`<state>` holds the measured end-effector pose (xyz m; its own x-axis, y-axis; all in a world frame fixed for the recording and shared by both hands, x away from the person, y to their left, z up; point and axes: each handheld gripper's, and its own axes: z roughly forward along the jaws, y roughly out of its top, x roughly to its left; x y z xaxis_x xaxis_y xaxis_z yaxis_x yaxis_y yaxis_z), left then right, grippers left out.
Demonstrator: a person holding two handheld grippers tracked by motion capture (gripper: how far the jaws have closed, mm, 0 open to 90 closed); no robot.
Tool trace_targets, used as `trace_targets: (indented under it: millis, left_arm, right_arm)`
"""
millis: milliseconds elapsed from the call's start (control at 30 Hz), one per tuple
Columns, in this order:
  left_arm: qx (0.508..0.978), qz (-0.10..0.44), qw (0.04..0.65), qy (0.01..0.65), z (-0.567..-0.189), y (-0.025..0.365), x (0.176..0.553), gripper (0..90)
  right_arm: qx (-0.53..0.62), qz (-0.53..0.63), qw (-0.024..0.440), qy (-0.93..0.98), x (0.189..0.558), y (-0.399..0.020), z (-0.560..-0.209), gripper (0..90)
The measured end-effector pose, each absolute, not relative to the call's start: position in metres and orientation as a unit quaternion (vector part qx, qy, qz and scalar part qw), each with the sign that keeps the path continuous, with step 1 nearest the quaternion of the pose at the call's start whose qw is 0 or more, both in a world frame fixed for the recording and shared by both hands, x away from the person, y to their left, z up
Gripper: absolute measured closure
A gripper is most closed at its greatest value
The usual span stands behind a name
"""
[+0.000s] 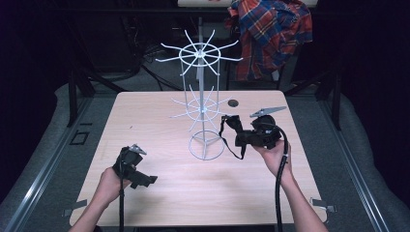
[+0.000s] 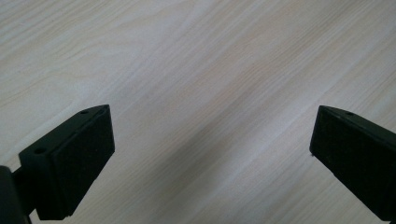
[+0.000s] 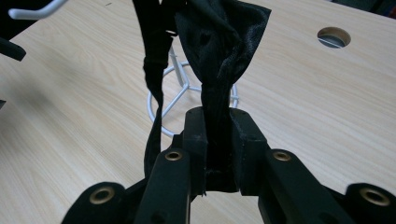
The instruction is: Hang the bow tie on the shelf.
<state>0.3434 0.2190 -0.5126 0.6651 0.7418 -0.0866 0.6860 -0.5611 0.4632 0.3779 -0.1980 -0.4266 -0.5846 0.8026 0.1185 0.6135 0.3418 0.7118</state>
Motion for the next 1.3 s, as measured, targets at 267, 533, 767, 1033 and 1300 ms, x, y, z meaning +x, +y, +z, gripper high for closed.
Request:
trace_targets:
  millis: [267, 533, 767, 1033, 1300]
  left_arm:
    - [0.881, 0.059, 0.237, 0.405, -0.512, 0.219, 0.343, 0.0]
    - [0.881, 0.057, 0.236, 0.405, -0.513, 0.218, 0.343, 0.0]
    - [0.881, 0.060, 0.236, 0.405, -0.512, 0.219, 0.343, 0.0]
    - [0.882, 0.058, 0.236, 0.404, -0.512, 0.219, 0.343, 0.0]
    - [0.883, 0.058, 0.235, 0.403, -0.512, 0.219, 0.343, 0.0]
  right_arm:
    - [0.432, 0.376, 0.130, 0.809, 0.370, -0.200, -0.421, 78.0]
    - [0.432, 0.391, 0.139, 0.801, 0.360, -0.211, -0.411, 78.1]
    - [0.440, 0.400, 0.144, 0.791, 0.361, -0.220, -0.406, 78.1]
    - [0.454, 0.396, 0.143, 0.785, 0.368, -0.224, -0.412, 78.0]
    - [0.465, 0.399, 0.130, 0.780, 0.378, -0.223, -0.418, 78.0]
